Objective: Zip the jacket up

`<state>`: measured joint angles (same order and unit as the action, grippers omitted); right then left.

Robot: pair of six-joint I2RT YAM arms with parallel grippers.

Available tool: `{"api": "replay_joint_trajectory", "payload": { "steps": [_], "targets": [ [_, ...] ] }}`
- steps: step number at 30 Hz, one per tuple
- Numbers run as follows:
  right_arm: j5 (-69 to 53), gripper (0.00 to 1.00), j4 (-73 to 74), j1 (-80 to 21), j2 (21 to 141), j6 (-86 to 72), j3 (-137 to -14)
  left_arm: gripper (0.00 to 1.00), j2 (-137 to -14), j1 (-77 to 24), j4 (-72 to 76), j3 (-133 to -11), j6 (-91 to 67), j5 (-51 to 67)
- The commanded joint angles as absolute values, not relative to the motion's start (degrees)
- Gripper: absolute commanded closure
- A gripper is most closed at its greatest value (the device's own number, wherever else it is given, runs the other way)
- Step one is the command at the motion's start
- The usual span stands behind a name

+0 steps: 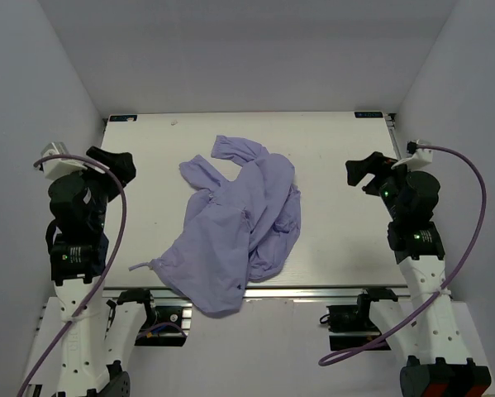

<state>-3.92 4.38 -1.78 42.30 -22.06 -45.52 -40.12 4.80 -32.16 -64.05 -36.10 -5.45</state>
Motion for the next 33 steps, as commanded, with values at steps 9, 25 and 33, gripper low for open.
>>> {"api": "replay_joint_trajectory", "payload": {
  "steps": [9, 25, 33],
  "targets": [
    [-14.32, 0.1, 8.61, -1.67, 42.1, -21.36, -44.74, 0.02, -42.27, 4.83, -38.76, -53.1, -32.69, 15.02],
    [-8.54, 0.11, 12.48, -13.42, 67.38, -16.08, -51.06, 0.02, -56.75, -18.4, -34.27, -37.07, -42.96, -1.69],
    [-0.37, 0.11, 13.28, -22.57, 81.89, -18.55, -54.58, 0.02, -74.07, -23.12, -31.3, -43.68, -43.77, -11.34]
  ]
}}
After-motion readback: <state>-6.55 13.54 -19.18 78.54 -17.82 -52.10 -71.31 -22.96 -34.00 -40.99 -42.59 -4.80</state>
